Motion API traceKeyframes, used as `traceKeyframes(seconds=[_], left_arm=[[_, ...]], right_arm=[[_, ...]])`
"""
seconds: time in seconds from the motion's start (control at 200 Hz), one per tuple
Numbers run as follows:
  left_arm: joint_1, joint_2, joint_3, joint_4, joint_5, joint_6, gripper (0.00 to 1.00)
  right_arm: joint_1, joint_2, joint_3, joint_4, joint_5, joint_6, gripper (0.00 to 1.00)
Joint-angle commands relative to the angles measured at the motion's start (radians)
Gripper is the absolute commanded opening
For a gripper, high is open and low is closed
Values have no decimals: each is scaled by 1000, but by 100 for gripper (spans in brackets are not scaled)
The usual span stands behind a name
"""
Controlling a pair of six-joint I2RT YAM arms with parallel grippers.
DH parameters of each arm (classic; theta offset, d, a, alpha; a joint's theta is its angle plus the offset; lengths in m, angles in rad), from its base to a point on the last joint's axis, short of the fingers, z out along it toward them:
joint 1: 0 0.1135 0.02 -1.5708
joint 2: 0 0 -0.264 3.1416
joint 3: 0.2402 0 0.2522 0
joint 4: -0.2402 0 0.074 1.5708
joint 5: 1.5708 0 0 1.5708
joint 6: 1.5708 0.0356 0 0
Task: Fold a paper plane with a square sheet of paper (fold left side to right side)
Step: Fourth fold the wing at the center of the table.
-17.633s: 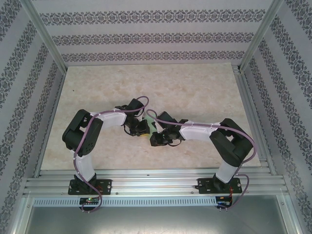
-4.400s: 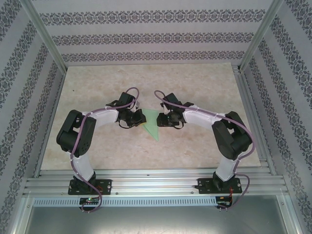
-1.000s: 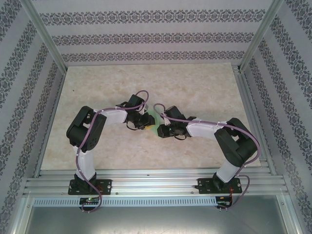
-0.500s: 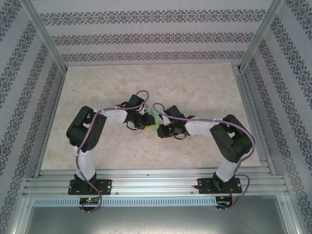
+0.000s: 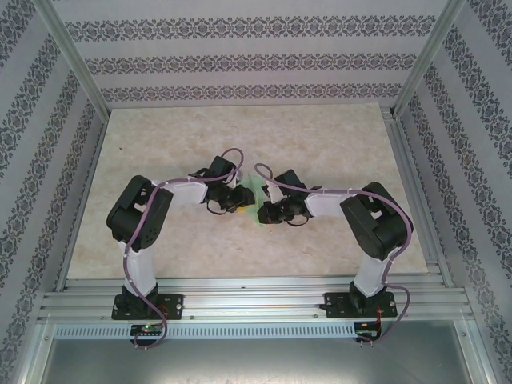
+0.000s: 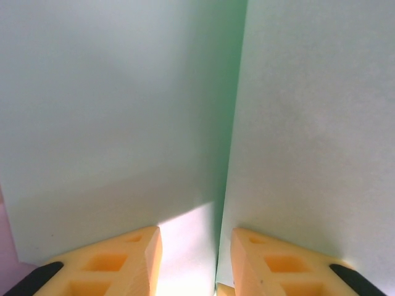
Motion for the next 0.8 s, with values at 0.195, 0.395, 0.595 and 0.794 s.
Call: traceKeyframes(seconds=[0.195, 0.395, 0.595, 0.794], left_arm=[[5, -143, -3, -164, -79, 91, 39], [4, -144, -4, -98, 1, 79, 43], [4, -75, 31, -75, 3, 64, 45], [4, -25, 42, -21, 19, 38, 50]], right_arm=[[-15, 13, 21, 7, -9, -37, 7], [-20, 9, 24, 1, -13, -39, 8], [-20, 8, 24, 3, -10, -35, 8], [-19, 13, 27, -7, -12, -35, 8]])
